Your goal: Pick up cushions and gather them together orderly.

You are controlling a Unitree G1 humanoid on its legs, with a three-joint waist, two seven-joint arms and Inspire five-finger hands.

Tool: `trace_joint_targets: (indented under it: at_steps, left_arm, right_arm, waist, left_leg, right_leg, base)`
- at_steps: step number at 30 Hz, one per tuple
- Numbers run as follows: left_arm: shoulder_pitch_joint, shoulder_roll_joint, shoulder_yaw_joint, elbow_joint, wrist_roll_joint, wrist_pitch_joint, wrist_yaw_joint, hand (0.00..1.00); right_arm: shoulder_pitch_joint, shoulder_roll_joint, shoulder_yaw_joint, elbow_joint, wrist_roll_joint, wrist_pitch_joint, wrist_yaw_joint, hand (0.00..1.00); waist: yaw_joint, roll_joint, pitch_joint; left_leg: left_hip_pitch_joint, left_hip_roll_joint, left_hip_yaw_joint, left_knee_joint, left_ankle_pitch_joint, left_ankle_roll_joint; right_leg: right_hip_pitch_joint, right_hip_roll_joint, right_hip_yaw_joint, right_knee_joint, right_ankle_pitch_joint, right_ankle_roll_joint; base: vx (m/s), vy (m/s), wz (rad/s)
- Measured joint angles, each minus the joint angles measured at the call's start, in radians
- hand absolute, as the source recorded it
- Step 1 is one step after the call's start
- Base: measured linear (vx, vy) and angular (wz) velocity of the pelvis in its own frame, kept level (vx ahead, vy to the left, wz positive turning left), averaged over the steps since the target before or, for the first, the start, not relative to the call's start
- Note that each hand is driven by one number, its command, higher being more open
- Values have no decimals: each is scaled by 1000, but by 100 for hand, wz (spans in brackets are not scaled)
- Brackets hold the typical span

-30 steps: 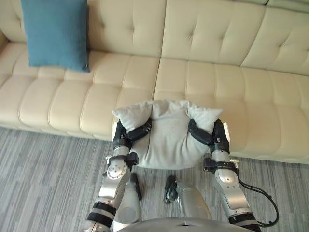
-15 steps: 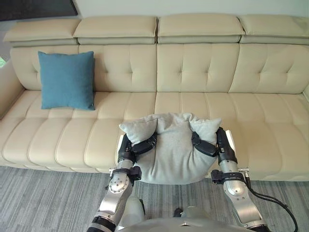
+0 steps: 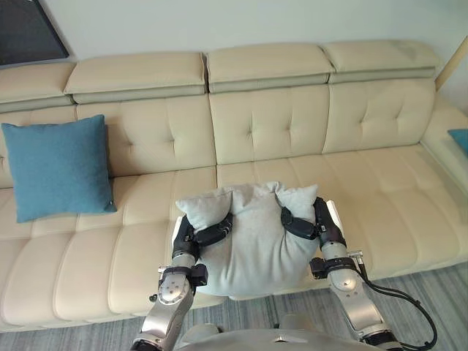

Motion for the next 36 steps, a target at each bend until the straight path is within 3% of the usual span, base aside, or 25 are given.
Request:
trace_joint_targets:
  at_steps: [2,3,5,8,14,21,28,31,36]
  left_arm:
    - [-4,7,1,-1,0,0,0,0]
    - [-6,9,1,0,-1,6,-2,0]
    - [-5,4,-9,0,5,9,-9,0]
    - [-7,-1,-14,-1,17,9,-26,0]
    - [-15,-12,-14,-1,19,10,-25,0]
    - [-94,0,-11,-1,61,10,24,0]
    - [-289,38,36,12,101,10,83,0]
    - [-433,64,42,82,123,10,119,0]
    - [-661,110,79,160,137,11,165,0]
  right_arm:
    - [-6,6,0,1,-11,0,1,0]
    - [-13,6,-1,13,-14,-1,2,0]
    - [-15,-5,-3,34,-14,2,3,0]
    - [2,-14,-13,30,-13,3,3,0]
    - [10,-12,-24,-9,-13,3,3,0]
    - [-25,14,-23,-19,-12,10,-22,0]
    - [-248,21,-10,4,-12,30,-73,0]
    - [-399,26,-10,91,-11,34,-108,0]
    - [-636,30,-11,183,-2,36,-168,0]
  waist:
    - [-2,-16,-8]
    - [-7,-28,-9]
    - [-4,-6,-8]
    - [-7,-4,-9]
    - [2,-3,-10]
    - [45,-11,-32]
    - [56,-21,-38]
    - [60,-32,-25]
    - [60,-51,94]
  left_leg:
    - [-1,0,-7,4,-11,-18]
    - [7,-7,-30,20,-44,-56]
    - [12,34,-39,27,-47,-62]
    - [34,62,-70,-2,-46,-64]
    - [40,50,-110,-39,-23,-93]
    - [16,29,-172,-71,12,-85]
    - [-77,29,-211,-103,62,-91]
    - [-149,24,-223,-104,91,-94]
    - [-275,16,-225,-46,102,-99]
  right_leg:
    - [-7,4,8,-174,67,12]
    - [5,2,22,-249,172,11]
    - [48,40,5,-309,188,-8]
    - [92,70,-24,-344,190,-23]
    - [102,58,-56,-341,188,-24]
    - [117,31,-103,-381,207,-8]
    - [73,33,-145,-472,275,-13]
    - [11,30,-152,-489,308,-21]
    - [-96,23,-151,-481,345,-31]
  base:
    - [166,-166,25]
    - [146,-190,19]
    - [119,-169,9]
    - [41,-164,15]
    - [-26,-17,20]
    - [-56,5,28]
    - [-25,4,17]
    - [-33,5,9]
    - [-86,-1,0]
